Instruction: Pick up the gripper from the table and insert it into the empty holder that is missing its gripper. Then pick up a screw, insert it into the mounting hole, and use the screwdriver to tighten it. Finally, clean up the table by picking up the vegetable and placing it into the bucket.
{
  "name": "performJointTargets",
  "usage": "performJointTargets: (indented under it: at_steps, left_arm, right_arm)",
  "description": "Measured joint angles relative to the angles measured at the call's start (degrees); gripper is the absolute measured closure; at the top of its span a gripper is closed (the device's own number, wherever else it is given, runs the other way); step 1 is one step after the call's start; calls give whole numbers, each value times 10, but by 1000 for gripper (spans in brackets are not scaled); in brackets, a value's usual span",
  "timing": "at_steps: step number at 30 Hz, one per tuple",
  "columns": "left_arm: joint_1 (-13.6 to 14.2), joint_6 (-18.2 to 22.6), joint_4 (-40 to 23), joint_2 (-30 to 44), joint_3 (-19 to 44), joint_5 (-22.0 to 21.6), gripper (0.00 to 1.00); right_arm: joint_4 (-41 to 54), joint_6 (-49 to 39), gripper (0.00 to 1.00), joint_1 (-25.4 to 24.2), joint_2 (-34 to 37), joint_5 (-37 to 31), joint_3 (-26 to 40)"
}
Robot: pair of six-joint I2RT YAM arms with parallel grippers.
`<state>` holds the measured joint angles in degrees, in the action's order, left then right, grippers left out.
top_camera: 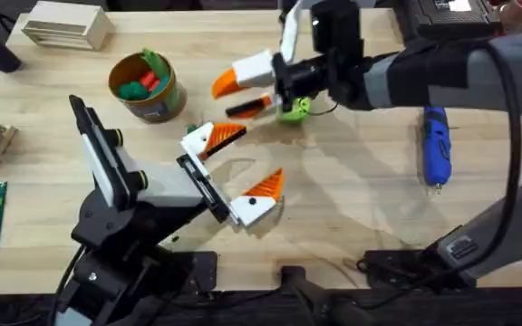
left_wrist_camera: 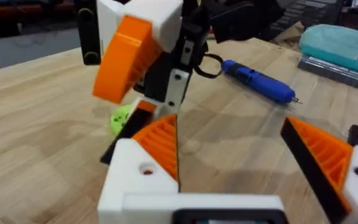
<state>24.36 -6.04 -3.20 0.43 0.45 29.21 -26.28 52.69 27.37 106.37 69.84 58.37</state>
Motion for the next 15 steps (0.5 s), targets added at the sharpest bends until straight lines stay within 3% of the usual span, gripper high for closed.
performJointTargets:
  at_steps: [4,7,8,10,15]
  left_arm:
    - [0,0,0,0,0,2,14]
    - [0,0,0,0,0,2,14]
    - [0,0,0,0,0,2,14]
    - [0,0,0,0,0,2,14]
    - [0,0,0,0,0,2,14]
  right_arm:
    - [12,-34,175,-40,0,-69,8]
    - [73,-75,175,-67,-3,-125,30]
    - [210,-148,173,-77,-25,-181,65]
    - [325,-212,173,-71,-42,-229,101]
    - [514,-371,202,-26,-68,-405,181]
